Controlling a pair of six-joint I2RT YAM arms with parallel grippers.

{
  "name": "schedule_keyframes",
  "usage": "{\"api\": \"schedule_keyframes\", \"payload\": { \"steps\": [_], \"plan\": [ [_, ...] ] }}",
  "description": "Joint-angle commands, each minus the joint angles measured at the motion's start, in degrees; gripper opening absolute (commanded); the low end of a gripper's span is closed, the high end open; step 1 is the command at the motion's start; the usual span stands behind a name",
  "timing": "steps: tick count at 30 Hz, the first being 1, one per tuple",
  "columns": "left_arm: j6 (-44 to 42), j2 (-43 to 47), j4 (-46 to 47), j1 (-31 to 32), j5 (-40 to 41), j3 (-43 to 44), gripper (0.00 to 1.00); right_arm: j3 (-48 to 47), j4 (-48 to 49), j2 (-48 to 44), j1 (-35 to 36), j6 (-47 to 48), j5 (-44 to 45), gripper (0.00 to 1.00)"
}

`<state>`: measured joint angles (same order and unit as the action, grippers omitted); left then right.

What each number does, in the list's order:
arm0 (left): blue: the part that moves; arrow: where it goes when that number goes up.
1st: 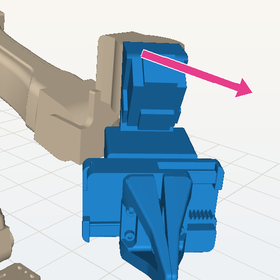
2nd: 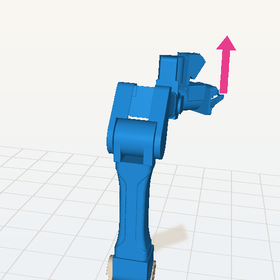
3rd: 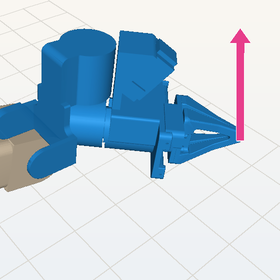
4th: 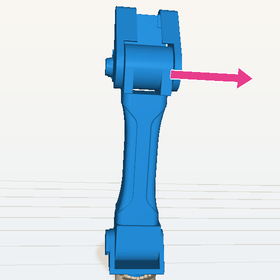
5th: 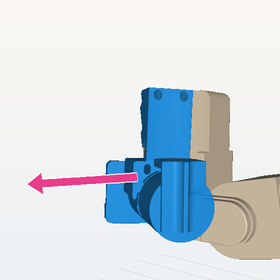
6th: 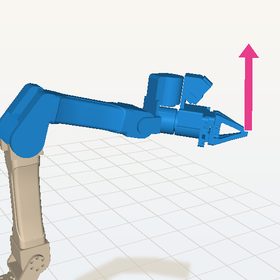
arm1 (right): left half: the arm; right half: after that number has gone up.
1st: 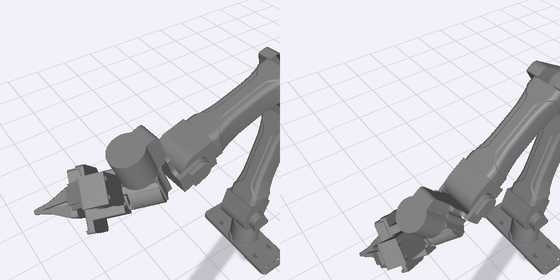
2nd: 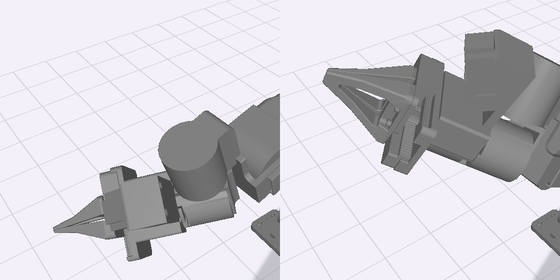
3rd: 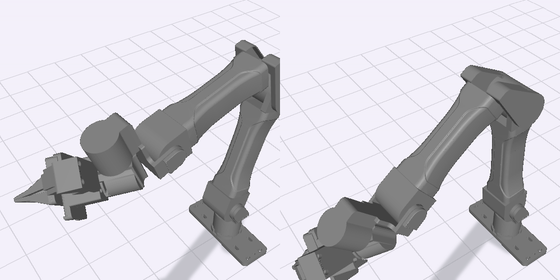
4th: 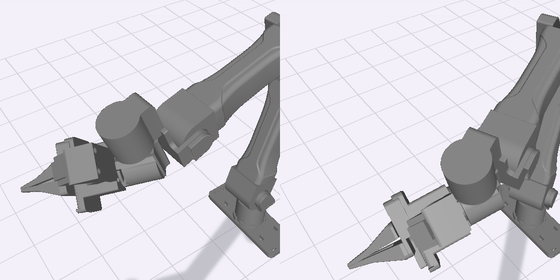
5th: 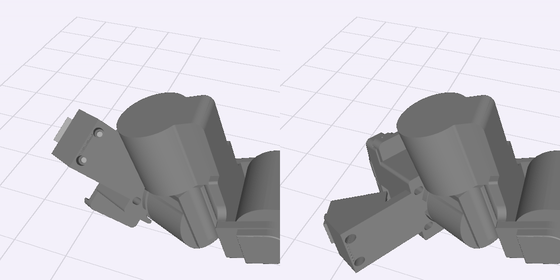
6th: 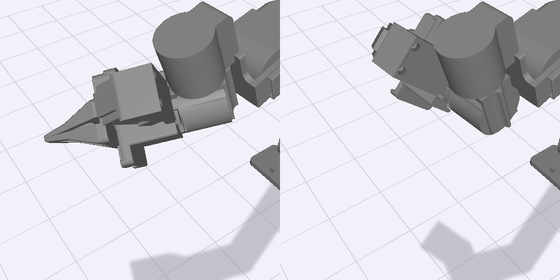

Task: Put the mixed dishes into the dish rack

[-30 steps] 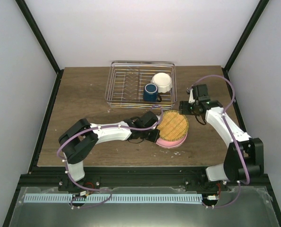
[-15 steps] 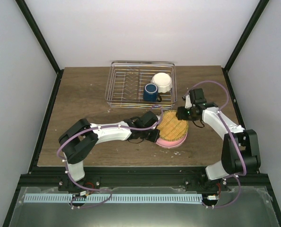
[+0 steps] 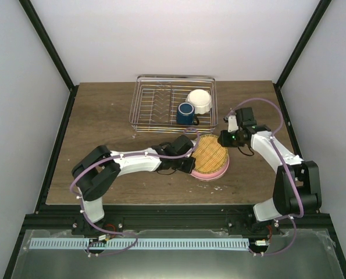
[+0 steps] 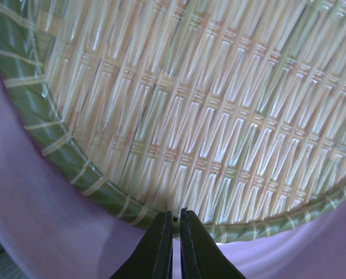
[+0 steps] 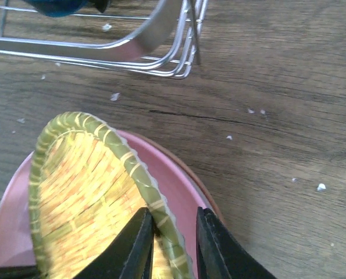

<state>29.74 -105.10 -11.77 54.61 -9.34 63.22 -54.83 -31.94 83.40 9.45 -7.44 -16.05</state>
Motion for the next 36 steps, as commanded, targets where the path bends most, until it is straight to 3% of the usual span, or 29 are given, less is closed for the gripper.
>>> {"api": "schedule_keyframes", "payload": {
  "steps": [1, 6, 14, 22, 27, 36],
  "plan": [
    [-0.9, -1.5, -1.3, -0.6, 0.9, 0.1, 0.09, -2.1, -3.1, -0.7, 0.2, 0.3, -2.8, 0.17],
    [-1.0, 0.8, -1.0, -0.9, 1.0, -0.2, 0.15, -2.5, -3.8, -2.2, 0.2, 0.5, -1.8, 0.12],
    [-1.7, 9.7, -3.1, -0.8, 3.6, -0.3, 0.45, -4.0, -5.0, -3.2, 0.2, 1.2, 0.3, 0.07],
    [-1.7, 20.2, -6.9, -0.9, 9.2, -3.0, 0.63, -5.7, -6.4, -5.1, 0.2, 2.4, 2.0, 0.06],
    [-1.7, 29.0, -10.1, -2.5, 14.8, -5.6, 0.71, -7.7, -5.7, -7.7, 0.4, 4.4, -4.0, 0.06],
    [-2.0, 37.3, -15.1, -5.8, 18.9, -8.7, 0.73, -12.2, 3.9, -11.0, 2.8, 6.3, -19.2, 0.03]
  ]
}}
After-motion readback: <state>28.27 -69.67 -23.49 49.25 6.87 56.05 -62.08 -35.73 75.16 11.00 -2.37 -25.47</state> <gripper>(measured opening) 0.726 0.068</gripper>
